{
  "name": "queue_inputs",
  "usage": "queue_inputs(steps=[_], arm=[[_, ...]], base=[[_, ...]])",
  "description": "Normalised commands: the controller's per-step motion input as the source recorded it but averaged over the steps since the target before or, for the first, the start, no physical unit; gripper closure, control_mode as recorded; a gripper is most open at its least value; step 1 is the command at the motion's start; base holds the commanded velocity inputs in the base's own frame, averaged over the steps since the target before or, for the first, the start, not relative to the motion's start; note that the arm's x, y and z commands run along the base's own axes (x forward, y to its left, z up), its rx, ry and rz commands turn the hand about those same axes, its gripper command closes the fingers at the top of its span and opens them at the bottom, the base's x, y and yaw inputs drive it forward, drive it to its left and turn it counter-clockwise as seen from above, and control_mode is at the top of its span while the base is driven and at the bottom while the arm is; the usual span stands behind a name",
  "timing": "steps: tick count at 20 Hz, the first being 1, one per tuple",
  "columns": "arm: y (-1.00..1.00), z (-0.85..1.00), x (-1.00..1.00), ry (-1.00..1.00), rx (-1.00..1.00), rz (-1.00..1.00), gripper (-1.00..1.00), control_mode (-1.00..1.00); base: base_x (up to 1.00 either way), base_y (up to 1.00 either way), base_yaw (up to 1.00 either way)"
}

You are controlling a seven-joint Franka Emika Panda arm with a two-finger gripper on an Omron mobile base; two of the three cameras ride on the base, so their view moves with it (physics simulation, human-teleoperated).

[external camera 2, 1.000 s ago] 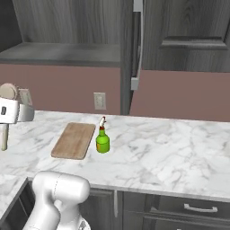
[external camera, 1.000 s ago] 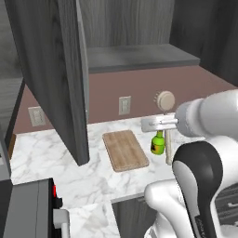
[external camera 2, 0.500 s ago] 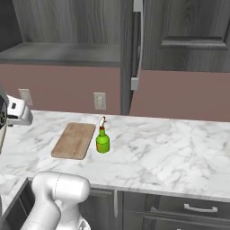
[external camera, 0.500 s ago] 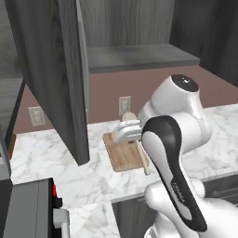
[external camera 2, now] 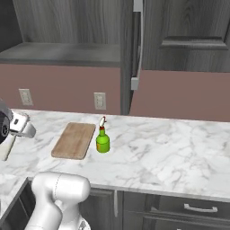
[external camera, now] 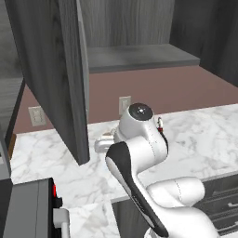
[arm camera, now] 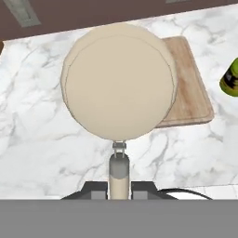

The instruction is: Grab the spray bottle from the cabinet, then place it next to the cutting board for sanitizing. Then grab the dish brush from the countertop next to the sink and place it next to the cutting board.

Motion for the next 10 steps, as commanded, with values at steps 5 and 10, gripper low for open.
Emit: queue_inputs(steps=[5, 10], arm=[[0.06, -0.67, 0.81, 0.08, 0.04, -0.07, 1.0, -1.0], [0.18, -0.57, 0.98, 0.15, 0.0, -0.02, 1.0, -1.0]], base=[[0.0, 0.0, 0.0], [0.0, 0.0, 0.0]])
